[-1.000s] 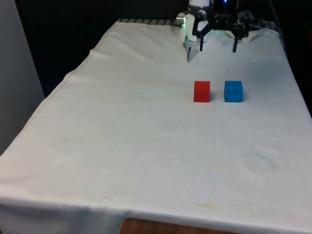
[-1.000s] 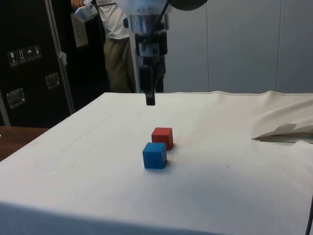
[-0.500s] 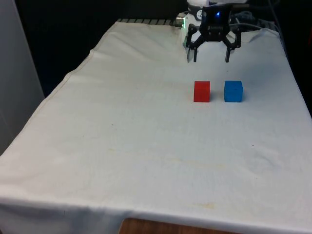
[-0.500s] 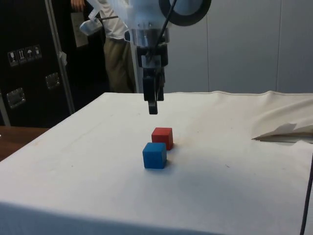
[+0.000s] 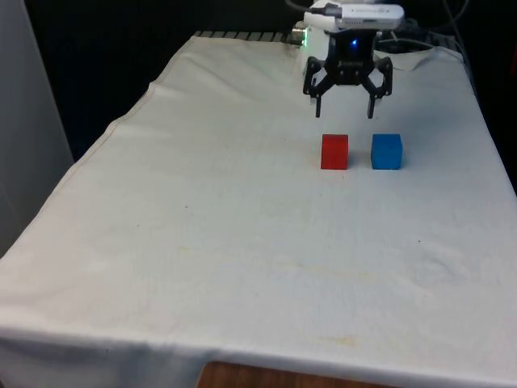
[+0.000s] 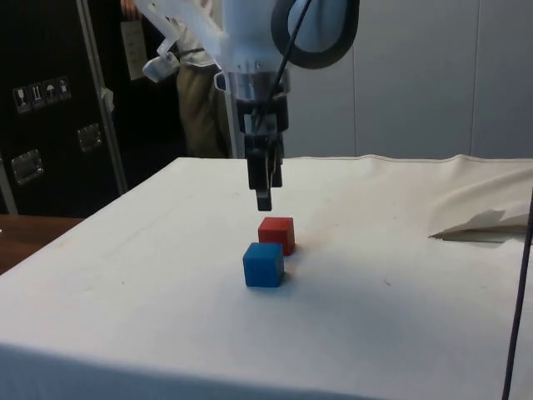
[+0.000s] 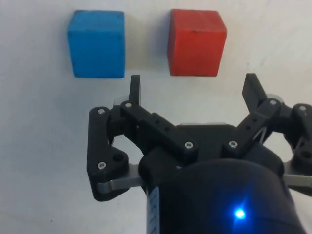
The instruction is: Stack the two cubes.
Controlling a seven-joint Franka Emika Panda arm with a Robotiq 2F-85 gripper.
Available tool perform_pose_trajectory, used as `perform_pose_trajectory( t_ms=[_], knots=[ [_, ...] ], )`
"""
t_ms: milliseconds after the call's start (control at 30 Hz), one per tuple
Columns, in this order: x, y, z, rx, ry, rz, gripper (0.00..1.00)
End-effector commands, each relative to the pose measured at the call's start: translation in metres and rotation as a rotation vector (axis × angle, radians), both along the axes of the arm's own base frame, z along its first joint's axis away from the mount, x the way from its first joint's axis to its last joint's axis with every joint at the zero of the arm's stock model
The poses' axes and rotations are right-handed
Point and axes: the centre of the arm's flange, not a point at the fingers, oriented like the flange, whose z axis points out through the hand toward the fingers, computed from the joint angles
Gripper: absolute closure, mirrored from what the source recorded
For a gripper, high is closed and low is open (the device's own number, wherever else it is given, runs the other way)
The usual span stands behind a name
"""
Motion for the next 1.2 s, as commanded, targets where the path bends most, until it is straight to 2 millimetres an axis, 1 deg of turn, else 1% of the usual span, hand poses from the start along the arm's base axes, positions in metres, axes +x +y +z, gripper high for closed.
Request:
perform_pose_trajectory(
  t_ms=[0,100,233,500,567,833,1100,1133,1167],
  knots=[
    [0.002,-0.004,-0.004,-0.001,-0.006,0.001,0.0],
    [0.002,-0.009,-0.012,-0.001,-0.005,0.001,0.0],
    [0.001,-0.011,-0.016,-0.001,0.002,-0.003,0.0],
    [0.002,-0.019,-0.033,-0.001,-0.005,0.0,0.0],
    [0.001,-0.018,-0.034,-0.002,0.004,-0.001,0.0],
    [0.001,-0.019,-0.048,-0.002,0.001,0.002,0.0],
    [0.001,-0.019,-0.055,0.0,0.003,0.002,0.0],
    [0.0,-0.02,-0.053,-0.001,0.01,0.0,0.0],
    [0.001,-0.019,-0.057,0.001,0.005,0.001,0.0]
  ],
)
